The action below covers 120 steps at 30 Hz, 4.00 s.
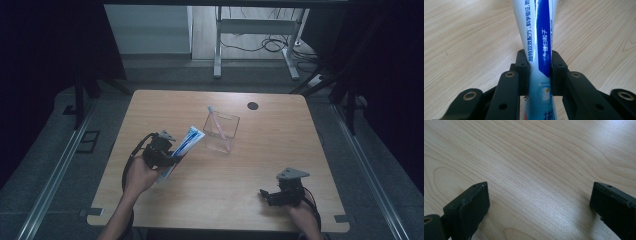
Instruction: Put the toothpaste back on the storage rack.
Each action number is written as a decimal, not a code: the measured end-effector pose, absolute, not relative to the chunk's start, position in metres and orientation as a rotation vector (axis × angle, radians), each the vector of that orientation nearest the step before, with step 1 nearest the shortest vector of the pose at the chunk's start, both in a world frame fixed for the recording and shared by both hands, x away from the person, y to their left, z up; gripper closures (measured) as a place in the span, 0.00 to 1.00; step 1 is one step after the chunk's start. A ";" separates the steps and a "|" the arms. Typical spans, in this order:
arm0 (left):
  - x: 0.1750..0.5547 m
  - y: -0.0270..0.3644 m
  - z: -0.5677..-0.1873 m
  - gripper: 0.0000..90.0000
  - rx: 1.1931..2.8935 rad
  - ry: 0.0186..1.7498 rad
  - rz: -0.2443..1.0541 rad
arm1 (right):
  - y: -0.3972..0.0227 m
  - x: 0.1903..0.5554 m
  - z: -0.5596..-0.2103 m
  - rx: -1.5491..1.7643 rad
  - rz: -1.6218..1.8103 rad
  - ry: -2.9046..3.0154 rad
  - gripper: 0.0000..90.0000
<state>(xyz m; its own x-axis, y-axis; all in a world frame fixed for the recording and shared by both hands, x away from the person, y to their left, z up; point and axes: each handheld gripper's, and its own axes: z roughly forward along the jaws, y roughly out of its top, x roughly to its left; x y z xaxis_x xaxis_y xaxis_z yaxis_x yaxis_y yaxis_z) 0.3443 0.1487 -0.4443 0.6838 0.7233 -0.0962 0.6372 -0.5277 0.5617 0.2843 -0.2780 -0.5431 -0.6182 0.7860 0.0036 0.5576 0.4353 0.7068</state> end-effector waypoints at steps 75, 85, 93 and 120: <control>0.402 0.062 -0.382 0.82 2.264 0.866 0.305 | -0.278 0.284 -0.543 1.148 0.984 2.367 0.02; 0.420 0.043 -0.378 0.81 2.238 0.850 0.326 | -0.278 0.284 -0.543 1.149 0.984 2.367 0.02; 0.436 0.032 -0.377 0.81 2.224 0.845 0.344 | -0.278 0.284 -0.543 1.147 0.983 2.367 0.02; 0.476 0.002 -0.402 0.81 2.136 0.854 0.416 | -0.278 0.285 -0.543 1.140 0.986 2.371 0.02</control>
